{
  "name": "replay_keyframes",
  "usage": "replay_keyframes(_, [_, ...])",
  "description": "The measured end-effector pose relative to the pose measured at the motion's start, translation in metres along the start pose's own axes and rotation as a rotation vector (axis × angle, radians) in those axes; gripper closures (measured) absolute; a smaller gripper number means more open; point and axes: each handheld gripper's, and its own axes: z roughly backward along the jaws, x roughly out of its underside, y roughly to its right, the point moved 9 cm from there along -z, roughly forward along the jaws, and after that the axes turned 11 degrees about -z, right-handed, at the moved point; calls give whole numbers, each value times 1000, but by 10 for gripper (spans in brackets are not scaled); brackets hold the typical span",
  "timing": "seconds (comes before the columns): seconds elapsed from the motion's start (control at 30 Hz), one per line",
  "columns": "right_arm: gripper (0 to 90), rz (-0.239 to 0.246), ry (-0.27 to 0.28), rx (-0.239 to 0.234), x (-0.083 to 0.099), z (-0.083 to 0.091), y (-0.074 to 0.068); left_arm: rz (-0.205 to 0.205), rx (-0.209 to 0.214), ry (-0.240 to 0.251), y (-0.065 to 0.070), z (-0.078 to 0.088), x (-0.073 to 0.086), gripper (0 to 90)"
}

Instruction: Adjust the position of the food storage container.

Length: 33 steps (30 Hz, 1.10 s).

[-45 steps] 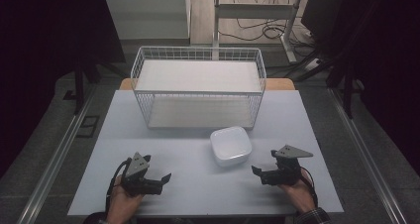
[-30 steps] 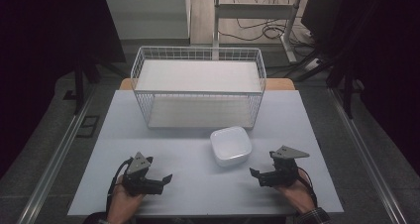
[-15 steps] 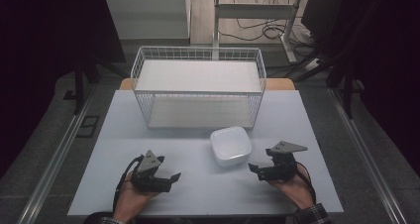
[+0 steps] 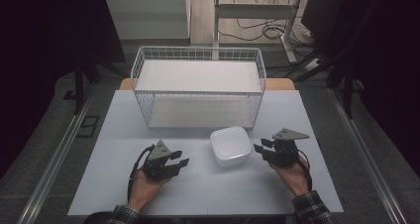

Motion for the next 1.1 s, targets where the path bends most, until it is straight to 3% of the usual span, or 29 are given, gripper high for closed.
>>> replay_keyframes(0.07, [667, 2, -1, 2, -2, -2, 2, -8, 12, -4, 0, -7, -4, 676])
replay_keyframes(0.1, [734, 6, -5, 6, -5, -8, 6, -14, 27, -11, 1, -15, -8, 712])
replay_keyframes(0.13, [734, 6, -5, 6, -5, -8, 6, -14, 27, -11, 1, -15, -8, 750])
replay_keyframes(0.2, [856, 8, -22, 4, -8, -16, 12, -26, 34, -24, 2, -23, -11, 831])
replay_keyframes(0.27, [885, 7, -26, 3, -9, -19, 13, -28, 42, -27, 2, -31, -14, 897])
replay_keyframes(0.5, [891, 6, -79, -15, -12, -46, 16, -8, 43, -41, -1, -66, -24, 900])
replay_keyframes(0.63, [891, 18, -120, -33, -6, -54, 11, -17, 45, -56, -2, -75, -25, 900])
replay_keyframes(0.87, [891, 65, -151, -56, 2, -55, -12, -15, 41, -55, -5, -65, -27, 900])
replay_keyframes(0.97, [890, 80, -164, -66, 7, -55, -23, -11, 35, -71, -8, -58, -23, 899])
replay_keyframes(1.1, [890, 78, -170, -107, 11, -54, -38, -11, 60, -81, -8, -45, -14, 899])
